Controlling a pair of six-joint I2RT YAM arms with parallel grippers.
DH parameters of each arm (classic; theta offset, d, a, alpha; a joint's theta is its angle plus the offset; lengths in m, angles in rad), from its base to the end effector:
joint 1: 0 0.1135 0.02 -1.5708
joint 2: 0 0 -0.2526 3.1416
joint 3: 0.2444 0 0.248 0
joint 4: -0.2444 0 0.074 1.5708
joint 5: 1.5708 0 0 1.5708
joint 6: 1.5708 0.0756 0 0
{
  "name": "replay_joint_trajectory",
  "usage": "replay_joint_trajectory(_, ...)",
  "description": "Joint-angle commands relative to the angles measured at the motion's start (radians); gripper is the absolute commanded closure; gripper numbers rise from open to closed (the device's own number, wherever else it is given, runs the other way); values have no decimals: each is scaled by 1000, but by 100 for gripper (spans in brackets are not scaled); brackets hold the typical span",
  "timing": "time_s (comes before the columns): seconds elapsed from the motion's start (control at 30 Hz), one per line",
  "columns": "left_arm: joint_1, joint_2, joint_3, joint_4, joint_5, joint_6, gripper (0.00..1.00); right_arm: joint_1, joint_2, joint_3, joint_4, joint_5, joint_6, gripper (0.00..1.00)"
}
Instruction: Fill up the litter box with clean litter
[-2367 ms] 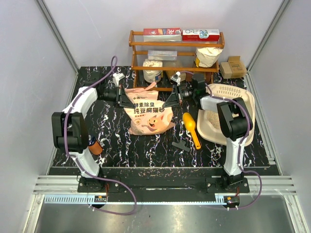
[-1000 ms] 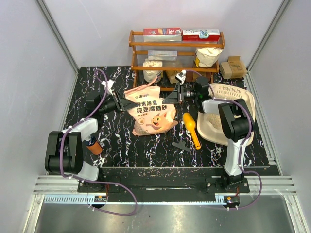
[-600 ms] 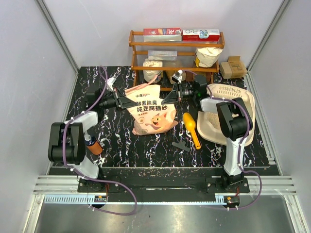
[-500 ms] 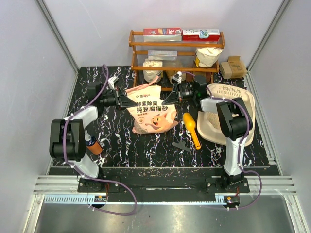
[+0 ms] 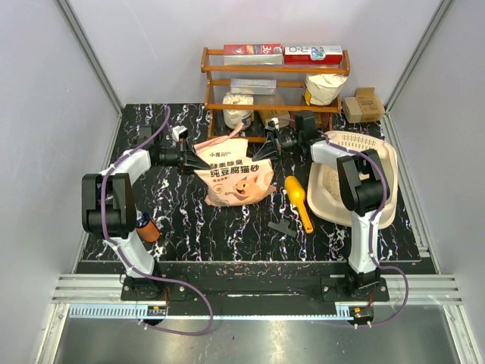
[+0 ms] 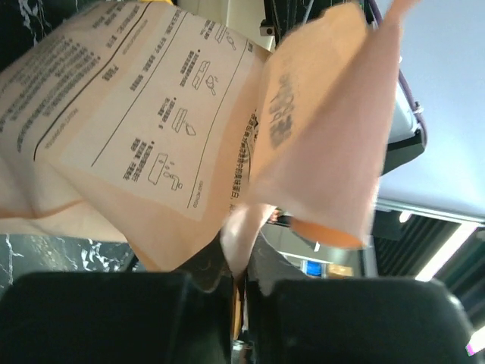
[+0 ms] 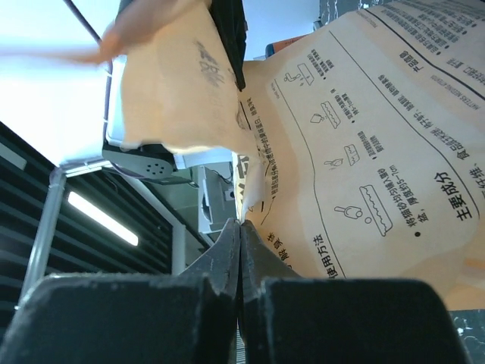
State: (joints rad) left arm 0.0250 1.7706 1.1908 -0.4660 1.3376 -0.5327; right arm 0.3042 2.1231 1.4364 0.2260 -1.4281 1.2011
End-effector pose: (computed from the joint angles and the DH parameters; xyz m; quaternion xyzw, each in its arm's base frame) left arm 0.3519 -0.0648 0.2003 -0.0539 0.7727 -0.6307 0.0467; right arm 0.4094 0.2070 0.1847 0.0325 -0.7284 -0.6785 0.0898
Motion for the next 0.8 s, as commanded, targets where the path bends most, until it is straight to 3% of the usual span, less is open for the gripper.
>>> replay_joint_trajectory(0.0,-2,-23,-72,207,69,-286,84,-24,-3,90,-217,-40,-77,100)
replay_joint_trajectory(0.07,0,-37,-56,216,46,-290,73,-19,-3,94,-220,-38,-90,100)
replay_joint_trajectory(0.13,7,-57,16,5,-18,5,67,-19,-3,94,-257,-37,-101,100)
replay_joint_trajectory(0.17,7,-68,103,-181,-105,130,61,-19,-2,93,-263,-37,-104,100)
replay_joint_trajectory(0.2,7,-86,128,-230,-162,304,58,-19,0,90,-266,-38,-107,100)
replay_joint_trajectory(0.23,10,-146,131,-241,-208,351,57,-19,0,87,-270,-38,-107,100)
replay_joint_trajectory(0.37,29,-368,2,-81,-452,505,48,-20,6,87,-287,-40,-112,100)
replay_joint_trajectory(0.53,-20,-542,-54,-31,-587,822,43,-19,8,84,-307,-31,-115,100)
replay_joint_trajectory(0.67,-207,-599,-114,71,-678,1150,41,-19,5,78,-339,-23,-115,100)
replay_joint_trajectory(0.7,-241,-591,-122,84,-690,1289,41,-19,3,79,-349,-15,-115,100)
replay_joint_trajectory(0.77,-316,-567,-112,95,-701,1387,40,-19,-2,84,-367,-11,-118,100)
